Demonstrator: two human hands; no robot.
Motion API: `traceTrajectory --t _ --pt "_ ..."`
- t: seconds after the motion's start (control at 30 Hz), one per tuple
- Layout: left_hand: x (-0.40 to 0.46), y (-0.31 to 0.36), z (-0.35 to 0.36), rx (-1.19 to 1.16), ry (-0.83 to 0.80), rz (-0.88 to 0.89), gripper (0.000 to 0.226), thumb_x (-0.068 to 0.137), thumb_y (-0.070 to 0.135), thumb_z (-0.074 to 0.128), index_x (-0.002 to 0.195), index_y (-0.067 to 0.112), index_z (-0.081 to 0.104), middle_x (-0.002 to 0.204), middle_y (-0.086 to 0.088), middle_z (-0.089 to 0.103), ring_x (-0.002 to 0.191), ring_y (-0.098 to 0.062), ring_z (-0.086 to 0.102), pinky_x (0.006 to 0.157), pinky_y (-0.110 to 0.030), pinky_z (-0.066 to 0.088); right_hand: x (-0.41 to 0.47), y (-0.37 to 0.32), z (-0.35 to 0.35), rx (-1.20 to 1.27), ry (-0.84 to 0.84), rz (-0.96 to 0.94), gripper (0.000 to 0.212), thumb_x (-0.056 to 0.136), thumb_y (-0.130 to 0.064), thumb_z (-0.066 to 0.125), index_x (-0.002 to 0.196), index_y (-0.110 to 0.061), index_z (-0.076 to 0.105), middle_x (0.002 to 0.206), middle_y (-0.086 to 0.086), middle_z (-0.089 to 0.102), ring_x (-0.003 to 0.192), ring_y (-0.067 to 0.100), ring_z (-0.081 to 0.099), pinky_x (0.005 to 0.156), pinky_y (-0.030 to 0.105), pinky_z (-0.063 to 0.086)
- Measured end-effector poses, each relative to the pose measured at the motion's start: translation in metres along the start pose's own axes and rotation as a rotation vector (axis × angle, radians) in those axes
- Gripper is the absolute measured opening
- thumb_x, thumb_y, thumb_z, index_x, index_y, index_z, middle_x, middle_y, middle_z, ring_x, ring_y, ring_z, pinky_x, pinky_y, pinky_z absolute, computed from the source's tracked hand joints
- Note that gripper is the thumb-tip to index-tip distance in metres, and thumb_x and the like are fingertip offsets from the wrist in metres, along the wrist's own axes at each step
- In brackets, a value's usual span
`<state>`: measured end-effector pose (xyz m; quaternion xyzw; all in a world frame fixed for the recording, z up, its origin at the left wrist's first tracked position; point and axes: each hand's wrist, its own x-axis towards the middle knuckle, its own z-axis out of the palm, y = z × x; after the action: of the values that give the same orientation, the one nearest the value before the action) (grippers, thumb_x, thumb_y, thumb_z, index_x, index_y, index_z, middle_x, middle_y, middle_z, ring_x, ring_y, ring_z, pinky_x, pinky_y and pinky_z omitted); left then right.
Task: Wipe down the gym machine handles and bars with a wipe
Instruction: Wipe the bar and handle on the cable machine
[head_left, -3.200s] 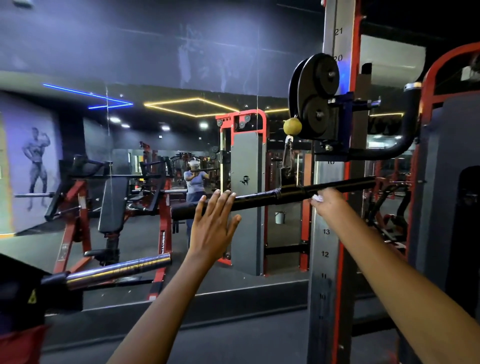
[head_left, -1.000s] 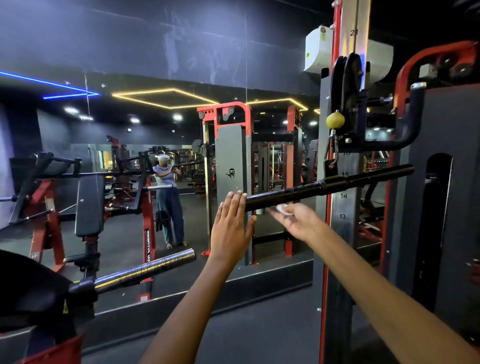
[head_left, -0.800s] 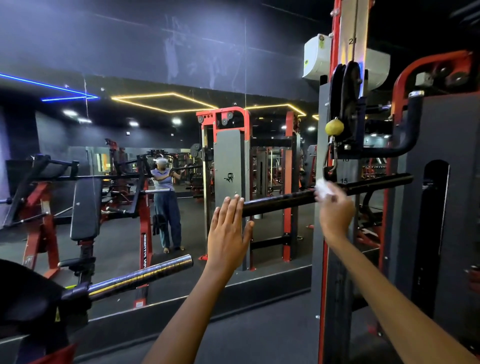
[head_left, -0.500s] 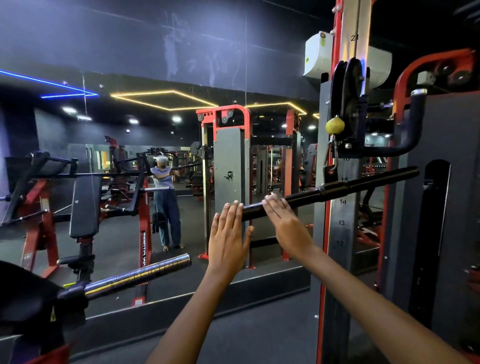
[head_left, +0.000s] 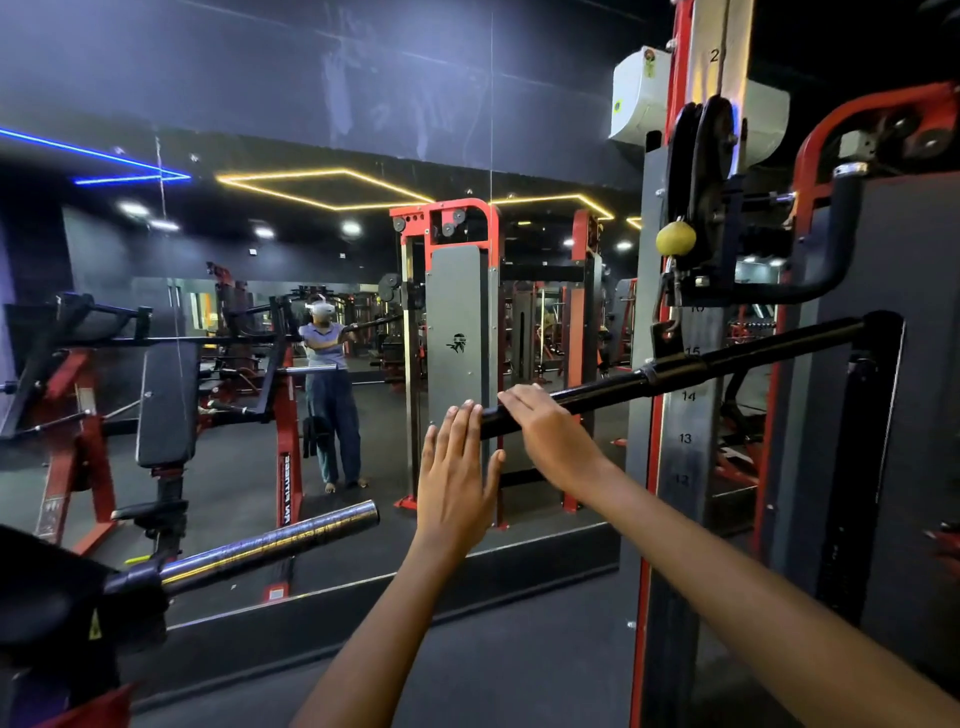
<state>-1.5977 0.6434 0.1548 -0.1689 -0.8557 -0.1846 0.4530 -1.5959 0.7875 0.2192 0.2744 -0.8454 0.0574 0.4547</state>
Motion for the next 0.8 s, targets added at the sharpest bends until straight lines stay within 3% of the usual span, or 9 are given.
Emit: traceTrajectory --t 0.1,0.17,0.23,0.3,0.47,0.57,0.67,0.73,0.8 --pt "0.002 -0.004 -0.005 0.016 0.03 0.021 0.065 0.099 0.05 0.019 0.151 0.012 0.028 0.157 -0.006 0.03 0.147 -0.018 0.02 0.12 -0.037 0.006 -0.011 0.04 -0.02 -0.071 0.027 0.0 0.045 0.088 0.003 0.027 0.122 0.003 0.056 0.122 0.02 0.059 0.116 0.03 0.057 0.105 0.035 0.03" --pt "0.004 -0.002 -0.008 0.026 0.054 0.029 0.064 0.1 0.049 0.021 0.148 0.01 0.035 0.153 -0.007 0.038 0.145 -0.021 0.026 0.12 -0.039 0.009 -0.025 0.073 -0.029 -0.064 0.152 0.252 0.047 0.09 0.002 0.022 0.125 0.002 0.053 0.124 0.019 0.058 0.12 0.031 0.053 0.109 0.034 0.028" --pt "0.008 0.003 -0.009 0.04 0.07 0.024 0.062 0.1 0.048 0.022 0.142 0.007 0.044 0.146 -0.01 0.045 0.143 -0.024 0.031 0.12 -0.039 0.009 -0.029 0.076 -0.023 -0.077 0.276 0.482 0.046 0.089 0.01 0.026 0.129 0.002 0.05 0.125 0.019 0.056 0.12 0.03 0.052 0.107 0.039 0.038" --pt "0.015 0.012 -0.006 0.04 0.063 0.004 0.063 0.1 0.049 0.021 0.136 0.004 0.048 0.142 -0.014 0.048 0.141 -0.026 0.034 0.119 -0.039 0.009 -0.024 0.047 -0.013 -0.048 0.261 0.428 0.047 0.092 0.0 0.021 0.127 0.001 0.051 0.122 0.015 0.055 0.114 0.023 0.053 0.098 0.037 0.049" --pt "0.021 0.026 0.006 0.034 0.038 0.002 0.066 0.1 0.05 0.018 0.137 0.003 0.047 0.14 -0.014 0.049 0.138 -0.027 0.037 0.119 -0.039 0.012 -0.026 0.038 -0.009 -0.075 0.021 -0.087 0.05 0.085 0.01 0.037 0.133 0.0 0.045 0.133 0.019 0.051 0.127 0.03 0.046 0.106 0.045 0.035" --pt "0.017 0.017 0.009 0.032 0.06 0.033 0.061 0.1 0.047 0.023 0.142 0.006 0.042 0.144 -0.011 0.046 0.141 -0.024 0.033 0.12 -0.036 0.008 -0.038 0.091 -0.036 -0.148 0.08 0.024 0.049 0.088 0.006 0.024 0.134 -0.005 0.037 0.136 0.017 0.048 0.131 0.028 0.038 0.105 0.05 0.035" --pt "0.014 0.014 0.012 0.013 0.056 0.049 0.063 0.1 0.048 0.02 0.146 0.009 0.037 0.149 -0.008 0.041 0.144 -0.021 0.026 0.121 -0.036 0.008 -0.054 0.124 -0.051 -0.164 0.178 0.288 0.056 0.087 0.018 0.036 0.137 -0.007 0.035 0.144 0.01 0.039 0.139 0.024 0.023 0.111 0.052 0.028" --pt "0.014 0.018 0.015 -0.007 0.062 0.049 0.064 0.1 0.049 0.02 0.147 0.008 0.035 0.15 -0.009 0.039 0.145 -0.021 0.023 0.121 -0.036 0.008 -0.053 0.109 -0.039 -0.128 0.228 0.386 0.055 0.088 0.019 0.034 0.138 -0.005 0.034 0.146 0.012 0.036 0.141 0.026 0.023 0.113 0.044 0.029" --pt "0.015 0.022 0.018 -0.019 0.073 0.027 0.066 0.1 0.05 0.02 0.147 0.006 0.034 0.151 -0.01 0.037 0.146 -0.022 0.019 0.121 -0.036 0.005 -0.044 0.076 -0.018 -0.039 0.239 0.401 0.047 0.092 0.01 0.027 0.137 0.002 0.039 0.143 0.018 0.041 0.137 0.03 0.033 0.115 0.026 0.024"
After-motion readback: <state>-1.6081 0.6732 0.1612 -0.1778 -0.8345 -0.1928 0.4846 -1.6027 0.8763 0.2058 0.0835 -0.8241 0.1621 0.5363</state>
